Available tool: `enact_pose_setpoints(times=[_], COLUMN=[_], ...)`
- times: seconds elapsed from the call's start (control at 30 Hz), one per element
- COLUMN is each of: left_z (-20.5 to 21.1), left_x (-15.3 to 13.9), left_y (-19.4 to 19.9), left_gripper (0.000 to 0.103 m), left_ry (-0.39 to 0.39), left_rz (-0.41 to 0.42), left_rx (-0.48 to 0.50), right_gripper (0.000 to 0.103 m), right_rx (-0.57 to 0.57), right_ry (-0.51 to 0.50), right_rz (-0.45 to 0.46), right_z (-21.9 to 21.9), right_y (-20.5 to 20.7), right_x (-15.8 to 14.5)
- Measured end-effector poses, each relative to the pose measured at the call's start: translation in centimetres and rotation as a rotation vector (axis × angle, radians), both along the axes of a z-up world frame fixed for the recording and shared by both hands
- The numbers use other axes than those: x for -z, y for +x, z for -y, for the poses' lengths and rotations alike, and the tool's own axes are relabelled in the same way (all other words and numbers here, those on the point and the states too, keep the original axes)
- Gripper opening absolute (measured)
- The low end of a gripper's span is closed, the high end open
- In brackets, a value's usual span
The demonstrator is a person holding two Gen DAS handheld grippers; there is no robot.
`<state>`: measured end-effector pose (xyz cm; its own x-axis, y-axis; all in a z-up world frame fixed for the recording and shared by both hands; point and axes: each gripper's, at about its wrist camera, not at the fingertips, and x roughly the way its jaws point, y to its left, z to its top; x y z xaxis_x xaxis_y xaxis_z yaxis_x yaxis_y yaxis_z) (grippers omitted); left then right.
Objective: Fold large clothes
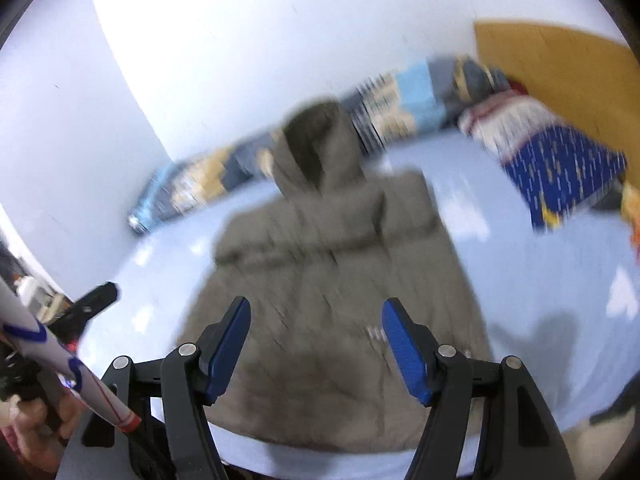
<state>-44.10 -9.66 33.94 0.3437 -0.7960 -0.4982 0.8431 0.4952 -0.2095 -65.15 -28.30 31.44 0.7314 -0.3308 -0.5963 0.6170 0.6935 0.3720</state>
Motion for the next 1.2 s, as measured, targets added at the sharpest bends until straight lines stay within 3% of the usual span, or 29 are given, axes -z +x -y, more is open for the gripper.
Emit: enact_pose_setpoints(times=[0.13, 0.23, 0.33, 0.47, 0.63, 0.87, 0.97, 1.2], left_z=[-0.1, -0.1, 0.8, 3.3, 6.4, 11.1, 11.9, 10.9], left_x=[-7.0, -9.4, -8.2, -2.2, 6.3, 16.9, 18.5, 19.8], left_y=[0.8, 2.0, 3.8, 6.1, 10.1, 15.1, 17.1, 18.0], left_gripper=[0.079, 0.081, 0.082, 0.082, 0.082, 0.082, 0.082, 0.082], left_ry=[-0.111, -0.163, -0.152, -0.049, 0.042, 0.125, 0.162, 0.2], left_rz=[0.076, 0.086, 0.076, 0.093, 0.01, -0.018, -0.108, -0.077], left_rx=[-0.009, -0.01, -0.028, -0.07, -0.114, -0.143, -0.098, -0.091], right_gripper=[0.073, 0.076, 0.076, 0.076, 0.076, 0.076, 0.076, 0.076], right_rx=[-0.039, -0.06, -0.071, -0.07, -0.058, -0.011, 0.006, 0.078], right_ry=[-0.077, -0.121, -0.152, -0.189, -0.147, -0.021, -0.005, 0.071], right_rz=[0.066, 0.115, 0.117, 0.041, -0.096, -0.197, -0.259, -0.23], right_z=[0.0, 0.4, 1.2, 3.4, 8.7, 19.3, 24.0, 34.4], right_y=[0.3, 1.1, 2.5, 5.9, 11.5, 22.3, 28.2, 37.6], right_x=[-7.9, -13.3, -16.3, -17.6, -14.9, -6.7, -2.4, 5.7])
